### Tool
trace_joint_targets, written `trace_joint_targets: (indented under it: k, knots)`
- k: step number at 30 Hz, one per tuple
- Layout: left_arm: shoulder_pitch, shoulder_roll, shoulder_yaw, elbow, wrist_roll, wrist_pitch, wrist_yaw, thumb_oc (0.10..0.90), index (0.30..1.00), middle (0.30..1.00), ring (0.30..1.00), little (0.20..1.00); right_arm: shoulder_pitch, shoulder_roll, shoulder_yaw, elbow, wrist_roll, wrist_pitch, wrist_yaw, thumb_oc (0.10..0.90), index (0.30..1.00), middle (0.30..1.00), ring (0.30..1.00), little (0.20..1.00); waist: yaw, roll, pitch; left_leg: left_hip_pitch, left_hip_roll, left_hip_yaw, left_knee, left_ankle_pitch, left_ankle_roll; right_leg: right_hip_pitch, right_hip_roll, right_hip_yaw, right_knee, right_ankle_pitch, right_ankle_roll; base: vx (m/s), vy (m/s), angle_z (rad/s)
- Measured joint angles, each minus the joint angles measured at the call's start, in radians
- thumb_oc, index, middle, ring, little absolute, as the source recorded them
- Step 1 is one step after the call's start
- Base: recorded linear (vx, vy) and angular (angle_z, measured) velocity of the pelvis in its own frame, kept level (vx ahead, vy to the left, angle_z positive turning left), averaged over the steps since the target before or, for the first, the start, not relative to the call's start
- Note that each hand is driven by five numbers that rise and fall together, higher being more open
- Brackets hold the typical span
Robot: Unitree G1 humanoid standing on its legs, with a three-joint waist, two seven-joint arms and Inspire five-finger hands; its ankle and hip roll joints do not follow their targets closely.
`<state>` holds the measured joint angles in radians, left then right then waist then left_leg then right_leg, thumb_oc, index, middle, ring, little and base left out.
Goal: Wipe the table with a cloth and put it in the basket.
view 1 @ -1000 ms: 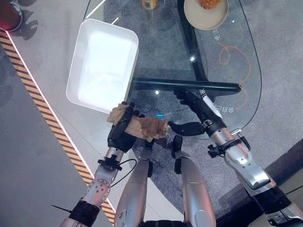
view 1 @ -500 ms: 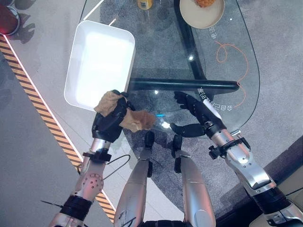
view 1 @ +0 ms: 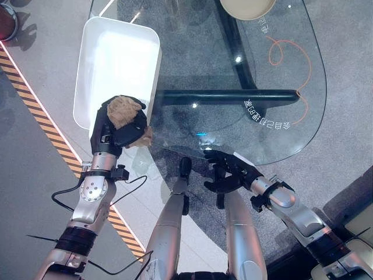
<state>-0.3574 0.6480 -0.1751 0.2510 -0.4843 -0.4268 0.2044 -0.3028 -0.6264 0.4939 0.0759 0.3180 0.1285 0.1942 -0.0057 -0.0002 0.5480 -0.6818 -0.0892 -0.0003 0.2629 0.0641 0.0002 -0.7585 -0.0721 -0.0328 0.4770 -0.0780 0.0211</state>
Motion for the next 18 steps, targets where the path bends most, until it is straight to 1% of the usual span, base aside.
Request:
trace_joint_targets:
  k: [1, 4, 7, 8, 10, 13, 16, 18]
  knots:
    - [-0.015, 0.009, 0.0, 0.008, 0.012, 0.0, 0.018, 0.1, 0.3, 0.3, 0.3, 0.2, -0.004, 0.0, 0.001, 0.001, -0.001, 0.009, 0.0, 0.8, 0.9, 0.9, 0.9, 0.9, 0.001, 0.0, 0.0, -0.008, 0.0, 0.003, 0.001, 0.0, 0.0, -0.01, 0.0, 0.003, 0.004, 0.0, 0.0, 0.02, 0.056, -0.07]
    - [-0.067, 0.037, 0.0, 0.045, 0.053, 0.001, 0.117, 0.1, 0.3, 0.3, 0.3, 0.2, -0.024, -0.01, 0.02, 0.026, -0.015, 0.043, 0.0, 0.8, 0.9, 0.9, 0.9, 0.9, -0.001, 0.001, 0.0, -0.027, 0.001, 0.012, 0.003, 0.001, 0.0, -0.035, 0.001, 0.012, 0.011, 0.001, -0.001, 0.03, 0.05, -0.07]
    - [-0.098, 0.049, 0.0, 0.057, 0.057, 0.006, 0.156, 0.1, 0.3, 0.3, 0.3, 0.2, -0.032, -0.035, 0.038, 0.026, -0.036, 0.063, 0.0, 0.8, 0.9, 0.9, 0.9, 0.9, 0.001, 0.002, 0.0, -0.045, 0.003, 0.012, 0.005, -0.001, -0.002, -0.052, 0.002, 0.011, 0.012, 0.001, -0.001, 0.02, 0.048, 0.0]
    - [-0.114, 0.057, 0.0, 0.063, 0.058, 0.006, 0.17, 0.1, 0.3, 0.3, 0.3, 0.2, -0.039, -0.04, 0.038, 0.026, -0.045, 0.083, 0.0, 0.8, 0.9, 0.9, 0.9, 0.9, 0.0, 0.002, 0.0, -0.067, 0.004, 0.012, 0.015, 0.001, 0.001, -0.07, 0.001, 0.011, 0.015, 0.001, -0.002, 0.03, 0.069, -0.02]
    - [-0.138, 0.058, -0.006, 0.1, 0.058, 0.008, 0.181, 0.1, 0.3, 0.3, 0.3, 0.2, -0.045, -0.041, 0.04, 0.026, -0.045, 0.109, 0.0, 0.8, 0.9, 0.9, 0.9, 0.9, -0.003, 0.002, 0.0, -0.082, 0.004, 0.013, 0.021, 0.0, -0.001, -0.082, 0.002, 0.011, 0.016, 0.001, -0.002, 0.03, 0.073, -0.01]
    - [-0.146, 0.058, -0.006, 0.142, 0.058, 0.008, 0.201, 0.1, 0.3, 0.3, 0.3, 0.2, -0.046, -0.041, 0.049, 0.031, -0.045, 0.121, 0.0, 0.8, 0.9, 0.9, 0.9, 0.9, -0.012, 0.002, 0.0, -0.086, 0.005, 0.013, 0.019, 0.0, -0.001, -0.087, 0.004, 0.011, 0.014, 0.001, -0.002, 0.01, 0.042, 0.0]
    - [-0.18, 0.058, -0.007, 0.198, 0.054, 0.007, 0.207, 0.1, 0.3, 0.3, 0.3, 0.2, -0.047, -0.039, 0.07, 0.063, -0.045, 0.121, 0.0, 0.8, 0.9, 0.9, 0.9, 0.9, -0.011, 0.002, 0.0, -0.088, 0.006, 0.012, 0.019, -0.001, -0.002, -0.088, 0.006, 0.009, 0.013, 0.001, -0.002, 0.0, 0.0, 0.0]
    - [-0.193, 0.062, -0.007, 0.208, 0.053, 0.007, 0.211, 0.1, 0.3, 0.3, 0.3, 0.2, -0.045, -0.039, 0.082, 0.085, -0.046, 0.121, 0.0, 0.8, 0.9, 0.9, 0.9, 0.9, -0.012, 0.002, 0.0, -0.09, 0.006, 0.012, 0.019, -0.001, -0.002, -0.088, 0.005, 0.009, 0.013, 0.001, -0.002, 0.0, 0.0, 0.0]
